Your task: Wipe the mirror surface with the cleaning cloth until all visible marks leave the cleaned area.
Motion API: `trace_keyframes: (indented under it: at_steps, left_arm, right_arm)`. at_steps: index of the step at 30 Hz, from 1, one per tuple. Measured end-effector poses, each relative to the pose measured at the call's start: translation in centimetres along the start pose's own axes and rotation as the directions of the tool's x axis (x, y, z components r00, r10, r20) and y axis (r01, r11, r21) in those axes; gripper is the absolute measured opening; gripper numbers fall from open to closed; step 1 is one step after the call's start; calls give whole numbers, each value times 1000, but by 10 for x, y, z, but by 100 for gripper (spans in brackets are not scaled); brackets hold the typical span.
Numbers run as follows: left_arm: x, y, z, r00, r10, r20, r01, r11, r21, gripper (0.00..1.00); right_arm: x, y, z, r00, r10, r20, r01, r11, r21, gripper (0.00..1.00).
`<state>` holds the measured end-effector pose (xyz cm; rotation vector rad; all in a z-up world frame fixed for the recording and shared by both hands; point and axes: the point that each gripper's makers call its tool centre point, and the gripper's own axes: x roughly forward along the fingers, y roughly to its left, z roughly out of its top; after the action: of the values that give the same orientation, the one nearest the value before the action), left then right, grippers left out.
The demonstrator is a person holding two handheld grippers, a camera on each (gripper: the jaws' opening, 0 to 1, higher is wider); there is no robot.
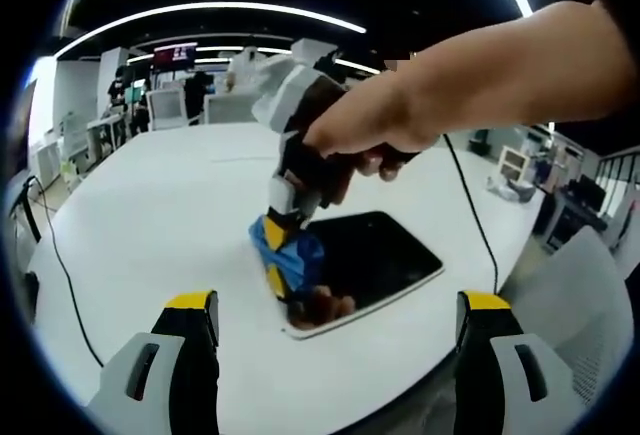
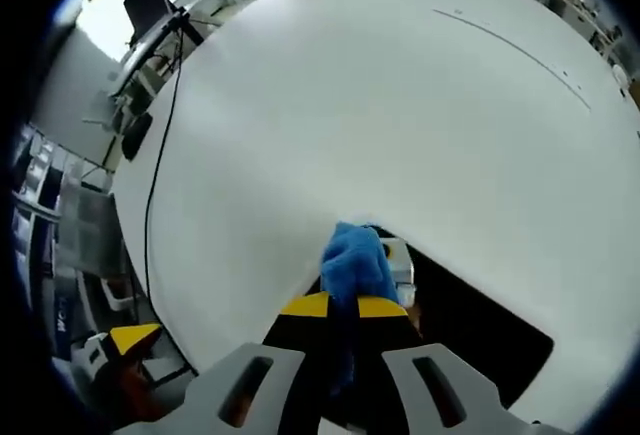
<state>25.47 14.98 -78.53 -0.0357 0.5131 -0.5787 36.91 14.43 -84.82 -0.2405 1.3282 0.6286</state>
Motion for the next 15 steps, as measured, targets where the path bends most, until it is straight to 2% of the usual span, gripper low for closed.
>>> trace_keyframes:
  at_steps: [8,15]
  left_arm:
    - [0,0,0,1000,-1,0,1,1000,-2,99]
    - [0,0,1,1000,2,1,-1,1000,-4,99]
  right_arm:
    - [-7,10,-12,1000,-16,-8,16,998,-53,2]
    - [1,6,-9,1000,-21,-11,20,997,-78,2]
